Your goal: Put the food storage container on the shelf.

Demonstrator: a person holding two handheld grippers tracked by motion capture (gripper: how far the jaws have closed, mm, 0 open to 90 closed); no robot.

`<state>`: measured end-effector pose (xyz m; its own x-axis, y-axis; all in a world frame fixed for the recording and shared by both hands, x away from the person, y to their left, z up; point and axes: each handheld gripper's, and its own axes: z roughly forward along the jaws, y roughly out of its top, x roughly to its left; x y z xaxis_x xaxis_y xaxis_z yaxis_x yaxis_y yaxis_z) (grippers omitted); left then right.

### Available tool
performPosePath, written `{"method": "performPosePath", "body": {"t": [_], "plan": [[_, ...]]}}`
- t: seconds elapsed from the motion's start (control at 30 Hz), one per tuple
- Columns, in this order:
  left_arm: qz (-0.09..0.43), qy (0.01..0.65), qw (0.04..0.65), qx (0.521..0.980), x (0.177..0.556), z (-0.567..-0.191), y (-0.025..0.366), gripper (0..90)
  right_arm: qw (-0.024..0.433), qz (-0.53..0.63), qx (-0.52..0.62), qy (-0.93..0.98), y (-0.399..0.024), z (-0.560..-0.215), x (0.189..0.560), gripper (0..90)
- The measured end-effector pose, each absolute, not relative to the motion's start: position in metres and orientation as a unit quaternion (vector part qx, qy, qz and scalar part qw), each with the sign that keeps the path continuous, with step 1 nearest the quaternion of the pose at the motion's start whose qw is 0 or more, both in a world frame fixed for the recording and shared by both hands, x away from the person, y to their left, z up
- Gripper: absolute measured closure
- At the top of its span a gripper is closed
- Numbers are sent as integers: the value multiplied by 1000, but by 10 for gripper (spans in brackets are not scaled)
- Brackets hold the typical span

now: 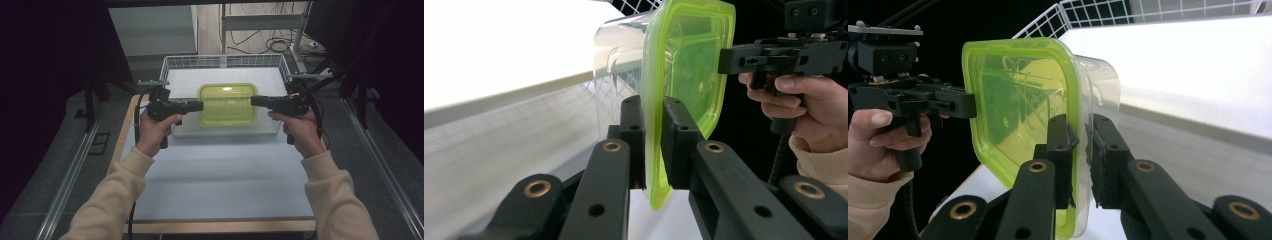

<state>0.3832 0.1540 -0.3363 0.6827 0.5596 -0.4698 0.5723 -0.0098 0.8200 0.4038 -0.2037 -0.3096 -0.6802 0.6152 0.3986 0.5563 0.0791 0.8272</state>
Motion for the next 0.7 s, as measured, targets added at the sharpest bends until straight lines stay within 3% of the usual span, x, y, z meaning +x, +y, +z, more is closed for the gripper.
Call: {"method": "performPosePath", "body": {"t": [0.7], "plan": [[-47,415,566,711,449,-317,161,812,22,536,424,730,-197,-285,460,801]]}}
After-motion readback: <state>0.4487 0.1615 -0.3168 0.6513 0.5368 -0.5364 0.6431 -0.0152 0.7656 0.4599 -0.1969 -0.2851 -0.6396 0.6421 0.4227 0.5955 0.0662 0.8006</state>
